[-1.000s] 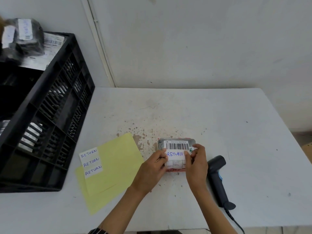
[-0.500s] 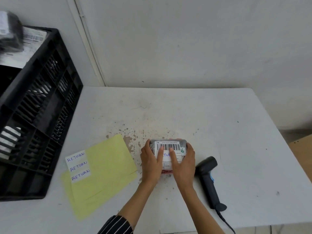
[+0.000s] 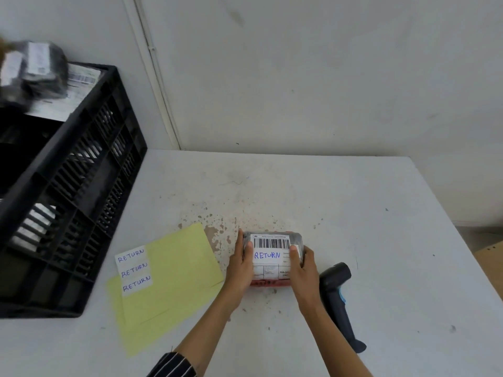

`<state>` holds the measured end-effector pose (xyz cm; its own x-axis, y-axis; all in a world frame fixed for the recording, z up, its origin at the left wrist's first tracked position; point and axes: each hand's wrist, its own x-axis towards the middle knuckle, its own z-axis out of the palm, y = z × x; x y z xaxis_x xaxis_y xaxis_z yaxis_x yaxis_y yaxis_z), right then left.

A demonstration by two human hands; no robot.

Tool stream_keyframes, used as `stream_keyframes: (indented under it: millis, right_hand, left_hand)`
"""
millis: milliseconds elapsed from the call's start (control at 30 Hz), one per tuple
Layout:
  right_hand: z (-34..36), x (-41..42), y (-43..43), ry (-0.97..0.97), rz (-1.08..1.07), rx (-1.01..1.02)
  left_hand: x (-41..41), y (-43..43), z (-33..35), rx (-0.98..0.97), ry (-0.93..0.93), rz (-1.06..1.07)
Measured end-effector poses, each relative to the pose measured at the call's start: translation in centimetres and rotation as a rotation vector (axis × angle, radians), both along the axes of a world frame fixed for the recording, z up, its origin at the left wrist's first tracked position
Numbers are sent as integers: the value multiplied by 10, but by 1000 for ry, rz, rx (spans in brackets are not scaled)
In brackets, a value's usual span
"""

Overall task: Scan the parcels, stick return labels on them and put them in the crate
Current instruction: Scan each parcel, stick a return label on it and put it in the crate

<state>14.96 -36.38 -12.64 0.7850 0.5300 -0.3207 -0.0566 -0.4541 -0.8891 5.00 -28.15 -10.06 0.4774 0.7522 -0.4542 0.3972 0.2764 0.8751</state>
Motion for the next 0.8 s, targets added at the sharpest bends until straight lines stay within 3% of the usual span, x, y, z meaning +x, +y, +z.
stream_keyframes:
  millis: [500,800]
  right_hand:
    - [98,-39,37,89,278,403]
    - [163,-85,114,40,487,539]
  left_hand:
    - [-77,24,82,151,-221,353]
    - [-147,79,153,365,-296,391]
